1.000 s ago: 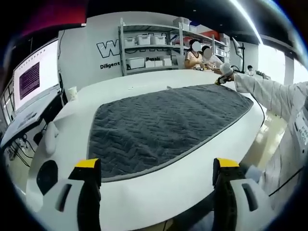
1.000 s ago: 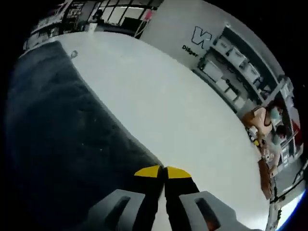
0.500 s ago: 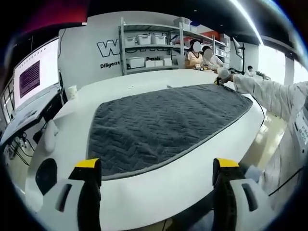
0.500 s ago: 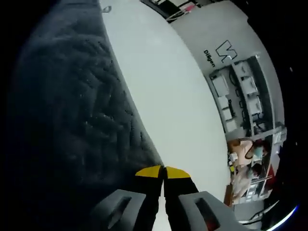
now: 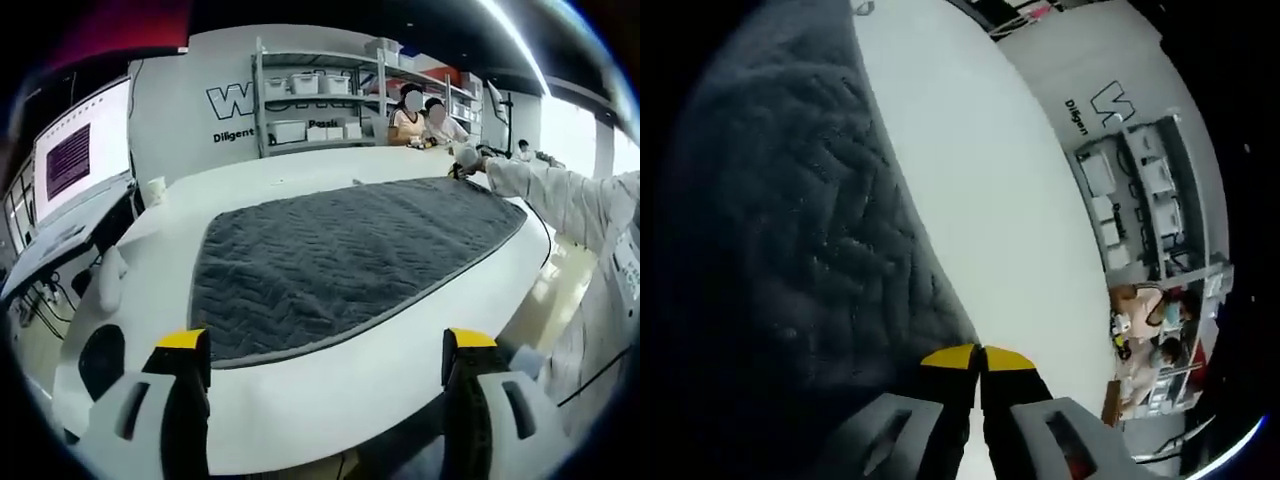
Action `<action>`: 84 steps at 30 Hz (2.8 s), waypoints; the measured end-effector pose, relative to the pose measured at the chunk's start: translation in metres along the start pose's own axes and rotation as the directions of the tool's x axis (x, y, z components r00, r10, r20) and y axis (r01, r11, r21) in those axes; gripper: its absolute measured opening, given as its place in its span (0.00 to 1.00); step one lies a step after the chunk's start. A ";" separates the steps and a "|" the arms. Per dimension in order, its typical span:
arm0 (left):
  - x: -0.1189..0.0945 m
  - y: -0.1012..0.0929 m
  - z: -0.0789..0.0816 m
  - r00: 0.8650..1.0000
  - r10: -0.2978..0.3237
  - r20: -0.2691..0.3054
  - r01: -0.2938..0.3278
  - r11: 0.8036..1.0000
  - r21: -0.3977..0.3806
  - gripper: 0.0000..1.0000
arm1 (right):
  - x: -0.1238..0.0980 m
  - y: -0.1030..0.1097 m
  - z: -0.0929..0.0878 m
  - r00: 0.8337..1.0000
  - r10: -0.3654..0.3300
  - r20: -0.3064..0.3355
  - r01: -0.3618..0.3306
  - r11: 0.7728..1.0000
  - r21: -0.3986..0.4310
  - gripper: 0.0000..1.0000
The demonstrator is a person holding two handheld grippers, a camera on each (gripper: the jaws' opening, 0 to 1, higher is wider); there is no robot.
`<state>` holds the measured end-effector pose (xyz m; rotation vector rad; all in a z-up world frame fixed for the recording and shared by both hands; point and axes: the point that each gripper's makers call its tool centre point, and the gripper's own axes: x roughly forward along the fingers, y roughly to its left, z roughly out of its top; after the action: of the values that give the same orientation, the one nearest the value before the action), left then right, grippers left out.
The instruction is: Open the folded towel by lifting each exposed corner and separating the folded layers until the towel lies flat within the target outline without major curled edges
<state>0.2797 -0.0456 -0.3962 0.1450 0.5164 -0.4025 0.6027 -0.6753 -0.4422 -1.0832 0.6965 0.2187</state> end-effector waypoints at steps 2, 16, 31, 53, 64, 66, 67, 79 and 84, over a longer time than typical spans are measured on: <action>0.000 0.000 0.000 1.000 -0.001 0.001 0.001 1.000 -0.002 0.95 | -0.002 0.000 0.000 1.000 0.018 0.022 -0.019 0.997 0.073 0.00; -0.002 -0.006 0.004 0.999 -0.023 0.023 0.023 1.000 0.003 0.95 | -0.070 -0.032 -0.018 0.982 0.017 0.188 -0.111 0.859 0.501 0.08; 0.014 -0.016 0.001 0.996 -0.073 0.044 0.074 0.997 -0.023 0.95 | -0.147 0.059 -0.065 0.936 0.227 0.267 -0.347 0.708 0.615 0.08; 0.015 -0.020 -0.005 0.996 -0.086 0.038 0.088 0.996 -0.029 0.93 | -0.158 0.106 -0.082 0.914 0.396 0.090 -0.385 0.774 0.503 0.01; 0.014 -0.020 -0.009 0.996 -0.081 0.027 0.082 0.996 -0.027 0.93 | -0.156 0.102 -0.087 0.944 0.239 -0.228 -0.216 0.969 0.121 0.00; 0.014 -0.019 -0.009 0.996 -0.083 0.025 0.083 0.996 -0.027 0.93 | -0.155 0.101 -0.088 0.942 0.219 -0.253 -0.203 0.975 0.089 0.00; 0.014 -0.019 -0.010 0.996 -0.083 0.023 0.084 0.996 -0.027 0.93 | -0.154 0.101 -0.087 0.943 0.207 -0.259 -0.193 0.978 0.081 0.00; 0.013 -0.017 -0.010 0.997 -0.080 0.021 0.081 0.996 -0.024 0.93 | -0.167 0.089 -0.091 0.978 0.182 -0.105 -0.134 0.923 0.361 0.14; 0.014 -0.015 -0.008 0.997 -0.081 0.020 0.082 0.996 -0.024 0.92 | -0.186 0.080 -0.091 0.986 0.157 0.051 -0.158 0.807 0.569 0.18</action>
<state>0.2808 -0.0622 -0.4110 0.0967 0.5099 -0.4765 0.3827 -0.6851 -0.4118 -0.4434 0.7868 0.1362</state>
